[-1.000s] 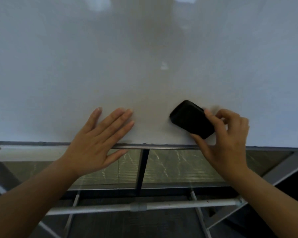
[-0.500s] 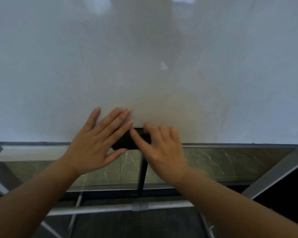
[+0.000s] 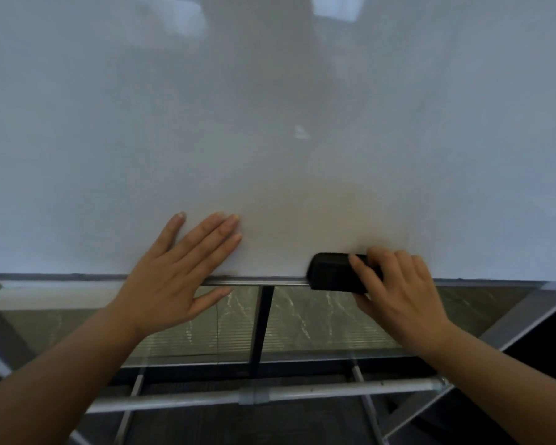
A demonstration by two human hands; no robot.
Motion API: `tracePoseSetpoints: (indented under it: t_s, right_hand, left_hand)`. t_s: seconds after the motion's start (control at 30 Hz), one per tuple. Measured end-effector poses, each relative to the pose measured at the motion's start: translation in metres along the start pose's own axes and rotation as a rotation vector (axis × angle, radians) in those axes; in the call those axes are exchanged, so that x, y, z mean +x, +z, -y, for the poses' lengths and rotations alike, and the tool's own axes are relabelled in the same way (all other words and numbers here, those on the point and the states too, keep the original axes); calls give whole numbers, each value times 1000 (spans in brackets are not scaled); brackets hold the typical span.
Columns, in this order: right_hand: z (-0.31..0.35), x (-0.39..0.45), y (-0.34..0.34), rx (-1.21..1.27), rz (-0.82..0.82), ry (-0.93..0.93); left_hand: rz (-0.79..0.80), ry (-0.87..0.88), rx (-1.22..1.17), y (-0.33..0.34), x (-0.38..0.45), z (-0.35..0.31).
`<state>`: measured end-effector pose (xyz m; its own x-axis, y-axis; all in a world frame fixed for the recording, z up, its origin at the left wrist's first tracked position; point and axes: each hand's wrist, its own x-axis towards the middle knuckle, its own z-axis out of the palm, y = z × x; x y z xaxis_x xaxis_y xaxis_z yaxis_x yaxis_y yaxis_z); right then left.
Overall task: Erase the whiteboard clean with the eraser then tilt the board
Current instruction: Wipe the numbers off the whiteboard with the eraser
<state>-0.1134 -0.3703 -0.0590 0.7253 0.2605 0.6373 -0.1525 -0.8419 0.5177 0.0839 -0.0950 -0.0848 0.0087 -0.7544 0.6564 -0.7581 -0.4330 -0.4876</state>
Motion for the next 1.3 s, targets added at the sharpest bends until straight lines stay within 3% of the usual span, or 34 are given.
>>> tracePoseSetpoints:
  t_s: [0.5,0.67,0.77,0.87,0.93,1.1,1.3]
  right_hand:
    - [34,43,1,69,-152,-73]
    - [-27,87,-40,136,-279,141]
    - [-79,123,-78,195,-368,385]
    - [-132,152,-103,293,-477,667]
    - [-154,158,-110,312,-504,732]
    - [-126,109,-75,98,-401,180]
    - [-73,20,-14,47,-240,-21]
  left_hand:
    - [37,-16,8,-4,-5,-1]
    - [70,15,71,-12,0,-3]
    - [30,35,124,-21,11,4]
    - [-62,-105,98,-48,47,24]
    - [-107,-183,90,-69,79,42]
    - [-132,-161,97,-96,119,58]
    - [-60,-116,110,-98,117,44]
